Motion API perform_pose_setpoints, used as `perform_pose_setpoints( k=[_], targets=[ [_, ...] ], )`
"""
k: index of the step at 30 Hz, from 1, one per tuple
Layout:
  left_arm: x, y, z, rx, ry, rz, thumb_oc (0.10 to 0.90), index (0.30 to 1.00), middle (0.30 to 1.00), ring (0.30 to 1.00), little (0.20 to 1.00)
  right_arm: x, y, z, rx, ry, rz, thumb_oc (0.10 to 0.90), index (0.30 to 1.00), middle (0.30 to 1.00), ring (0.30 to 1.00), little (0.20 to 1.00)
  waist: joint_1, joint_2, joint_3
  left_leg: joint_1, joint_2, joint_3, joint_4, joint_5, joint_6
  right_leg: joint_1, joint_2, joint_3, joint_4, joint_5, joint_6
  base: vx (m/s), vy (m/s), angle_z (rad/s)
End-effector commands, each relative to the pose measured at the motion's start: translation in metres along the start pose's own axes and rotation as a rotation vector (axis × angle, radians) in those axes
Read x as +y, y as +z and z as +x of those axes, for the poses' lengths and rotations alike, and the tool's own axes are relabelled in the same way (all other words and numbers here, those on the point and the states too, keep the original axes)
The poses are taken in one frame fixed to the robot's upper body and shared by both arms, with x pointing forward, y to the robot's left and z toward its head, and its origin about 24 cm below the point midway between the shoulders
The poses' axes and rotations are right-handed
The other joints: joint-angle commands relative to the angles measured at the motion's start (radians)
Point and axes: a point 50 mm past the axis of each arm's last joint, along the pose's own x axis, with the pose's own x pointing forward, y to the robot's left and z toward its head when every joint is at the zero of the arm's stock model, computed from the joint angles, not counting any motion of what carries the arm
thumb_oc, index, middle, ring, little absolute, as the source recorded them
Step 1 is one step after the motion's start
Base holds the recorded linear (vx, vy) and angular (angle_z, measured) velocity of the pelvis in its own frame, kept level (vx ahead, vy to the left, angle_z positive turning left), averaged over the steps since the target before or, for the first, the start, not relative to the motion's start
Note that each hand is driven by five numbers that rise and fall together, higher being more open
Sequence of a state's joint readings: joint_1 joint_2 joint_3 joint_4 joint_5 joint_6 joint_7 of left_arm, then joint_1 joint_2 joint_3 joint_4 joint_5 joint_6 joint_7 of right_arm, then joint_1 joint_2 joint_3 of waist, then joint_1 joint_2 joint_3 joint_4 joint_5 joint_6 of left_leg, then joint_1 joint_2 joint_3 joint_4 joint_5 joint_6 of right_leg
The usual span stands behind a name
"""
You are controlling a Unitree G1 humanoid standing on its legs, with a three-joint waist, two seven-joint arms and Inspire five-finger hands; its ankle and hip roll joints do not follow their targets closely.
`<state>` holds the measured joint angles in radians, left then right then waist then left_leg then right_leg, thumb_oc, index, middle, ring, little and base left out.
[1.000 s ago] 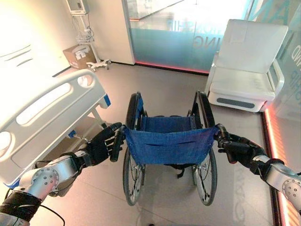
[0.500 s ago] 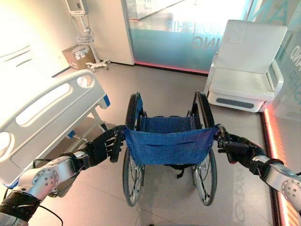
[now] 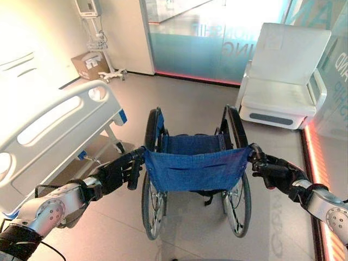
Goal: Push the wheelchair next to the bed
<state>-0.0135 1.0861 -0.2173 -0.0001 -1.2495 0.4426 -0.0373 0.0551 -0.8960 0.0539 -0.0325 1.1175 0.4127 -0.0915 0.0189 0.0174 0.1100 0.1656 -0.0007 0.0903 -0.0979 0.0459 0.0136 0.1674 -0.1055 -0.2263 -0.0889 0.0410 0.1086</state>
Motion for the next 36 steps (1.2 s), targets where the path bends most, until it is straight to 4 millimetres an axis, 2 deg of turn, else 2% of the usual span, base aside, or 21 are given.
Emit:
perform_pose_setpoints(
  k=[1, 9, 19, 25, 36],
  targets=[
    [-0.093, 0.039, -0.012, -0.162, -0.619, 0.150, 0.800, 0.900, 0.900, 0.900, 0.900, 0.061, 0.050, -0.006, -0.180, 0.388, 0.007, 0.400, 0.300, 0.300, 0.300, 0.300, -0.006, 0.000, -0.043, 0.021, -0.021, 0.068, 0.011, -0.063, -0.021, 0.020, 0.025, -0.048, 0.002, -0.014, 0.023, 0.00, 0.000, 0.00],
    [-0.069, 0.035, -0.012, -0.018, -0.560, 0.357, 0.800, 0.900, 0.900, 0.900, 0.900, 0.052, 0.054, -0.003, -0.179, 0.367, 0.010, 0.400, 0.300, 0.300, 0.300, 0.300, 0.000, 0.003, -0.045, 0.019, -0.023, 0.066, 0.011, -0.061, -0.020, 0.021, 0.023, -0.058, 0.002, -0.013, 0.025, 0.00, 0.000, 0.00],
    [-0.063, 0.037, -0.009, 0.053, -0.563, 0.461, 0.800, 0.900, 0.900, 0.900, 0.900, 0.053, 0.054, 0.002, -0.175, 0.376, 0.004, 0.400, 0.300, 0.300, 0.300, 0.300, -0.004, 0.009, -0.049, 0.022, -0.025, 0.065, 0.011, -0.063, -0.018, 0.022, 0.027, -0.052, 0.002, -0.014, 0.025, 0.00, 0.000, 0.00],
    [-0.071, 0.031, 0.002, 0.092, -0.598, 0.392, 0.800, 0.900, 0.900, 0.900, 0.900, 0.059, 0.054, 0.006, -0.171, 0.393, -0.005, 0.400, 0.300, 0.300, 0.300, 0.300, -0.008, 0.007, -0.052, 0.024, -0.026, 0.065, 0.011, -0.064, -0.017, 0.023, 0.027, -0.050, 0.002, -0.014, 0.025, 0.00, 0.000, 0.00],
    [-0.095, 0.013, 0.013, 0.124, -0.688, 0.113, 0.800, 0.900, 0.900, 0.900, 0.900, 0.068, 0.041, 0.012, -0.156, 0.428, -0.021, 0.400, 0.300, 0.300, 0.300, 0.300, -0.016, 0.004, -0.054, 0.029, -0.015, 0.086, 0.011, -0.067, -0.021, 0.026, 0.024, -0.057, 0.002, -0.017, 0.027, 0.00, 0.000, 0.00]
  ],
)
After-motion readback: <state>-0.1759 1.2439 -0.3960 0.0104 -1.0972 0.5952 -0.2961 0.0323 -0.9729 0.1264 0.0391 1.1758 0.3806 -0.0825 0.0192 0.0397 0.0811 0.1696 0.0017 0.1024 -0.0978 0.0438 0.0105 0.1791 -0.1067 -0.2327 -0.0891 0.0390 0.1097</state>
